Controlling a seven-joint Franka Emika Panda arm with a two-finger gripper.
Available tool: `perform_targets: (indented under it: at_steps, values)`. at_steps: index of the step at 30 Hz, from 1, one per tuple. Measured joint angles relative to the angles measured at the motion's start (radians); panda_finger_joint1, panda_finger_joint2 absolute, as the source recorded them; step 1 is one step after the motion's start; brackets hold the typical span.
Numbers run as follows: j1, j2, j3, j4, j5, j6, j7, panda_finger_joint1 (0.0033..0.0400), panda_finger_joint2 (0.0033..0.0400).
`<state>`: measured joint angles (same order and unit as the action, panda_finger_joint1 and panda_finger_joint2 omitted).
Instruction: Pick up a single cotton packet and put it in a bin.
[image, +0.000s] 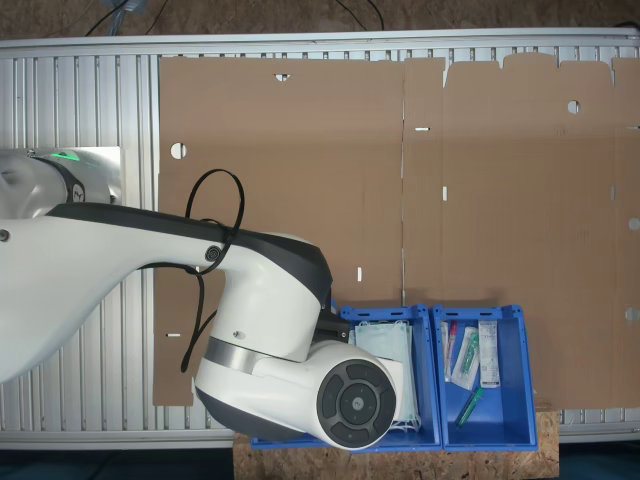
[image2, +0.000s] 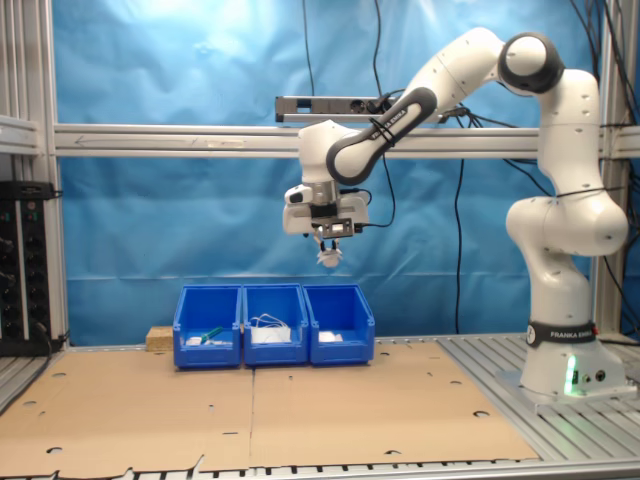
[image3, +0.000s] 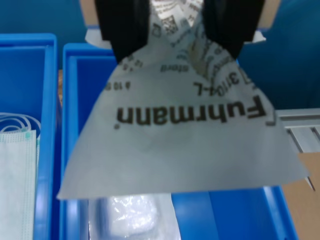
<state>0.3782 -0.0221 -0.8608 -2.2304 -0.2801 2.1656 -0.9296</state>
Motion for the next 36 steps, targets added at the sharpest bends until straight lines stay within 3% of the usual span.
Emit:
perform_targets:
  at_steps: [8, 21, 36]
  values:
    - [-0.001, 0.0, -0.031, -0.001, -0.023, 0.016, -0.078, 0.0074, 0.0074]
    - [-0.001, 0.0, -0.035, -0.002, -0.035, 0.038, -0.182, 0.0074, 0.0074]
    - [-0.001, 0.001, -0.035, -0.002, -0.035, 0.053, -0.276, 0.0074, 0.0074]
